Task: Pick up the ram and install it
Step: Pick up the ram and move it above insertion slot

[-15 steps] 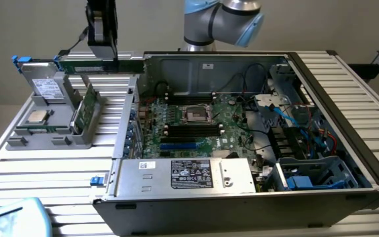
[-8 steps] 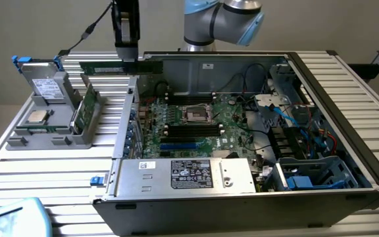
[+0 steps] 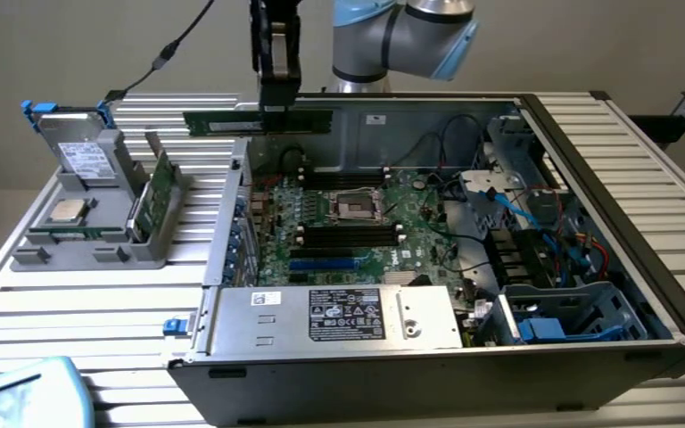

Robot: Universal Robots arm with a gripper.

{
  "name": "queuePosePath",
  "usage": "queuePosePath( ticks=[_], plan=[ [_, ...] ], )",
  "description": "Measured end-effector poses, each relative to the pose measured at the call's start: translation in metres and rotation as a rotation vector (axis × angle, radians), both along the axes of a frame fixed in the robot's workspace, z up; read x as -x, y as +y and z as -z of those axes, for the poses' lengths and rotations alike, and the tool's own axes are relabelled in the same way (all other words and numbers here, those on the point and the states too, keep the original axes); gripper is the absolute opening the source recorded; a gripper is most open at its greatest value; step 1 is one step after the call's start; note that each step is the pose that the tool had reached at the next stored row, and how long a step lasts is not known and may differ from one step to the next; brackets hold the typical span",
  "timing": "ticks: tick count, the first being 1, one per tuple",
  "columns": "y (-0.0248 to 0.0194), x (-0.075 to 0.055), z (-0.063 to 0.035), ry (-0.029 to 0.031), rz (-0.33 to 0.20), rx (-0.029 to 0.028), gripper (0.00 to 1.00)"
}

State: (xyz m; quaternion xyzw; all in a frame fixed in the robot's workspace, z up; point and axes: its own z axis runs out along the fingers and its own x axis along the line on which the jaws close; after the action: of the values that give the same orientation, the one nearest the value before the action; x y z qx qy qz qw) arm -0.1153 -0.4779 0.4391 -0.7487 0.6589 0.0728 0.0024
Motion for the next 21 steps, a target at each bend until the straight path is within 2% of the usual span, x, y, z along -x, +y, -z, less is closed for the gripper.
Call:
queuePosePath(
  ticks=[5, 12, 21],
  plan=[
    [0.0000, -0.015, 0.0022, -0.0003, 0.003, 0.0003, 0.14],
    [0.0000, -0.024, 0.0074, -0.0002, 0.042, 0.0008, 0.14],
    [0.0000, -0.065, 0.0165, -0.0003, 0.043, 0.0006, 0.14]
  ],
)
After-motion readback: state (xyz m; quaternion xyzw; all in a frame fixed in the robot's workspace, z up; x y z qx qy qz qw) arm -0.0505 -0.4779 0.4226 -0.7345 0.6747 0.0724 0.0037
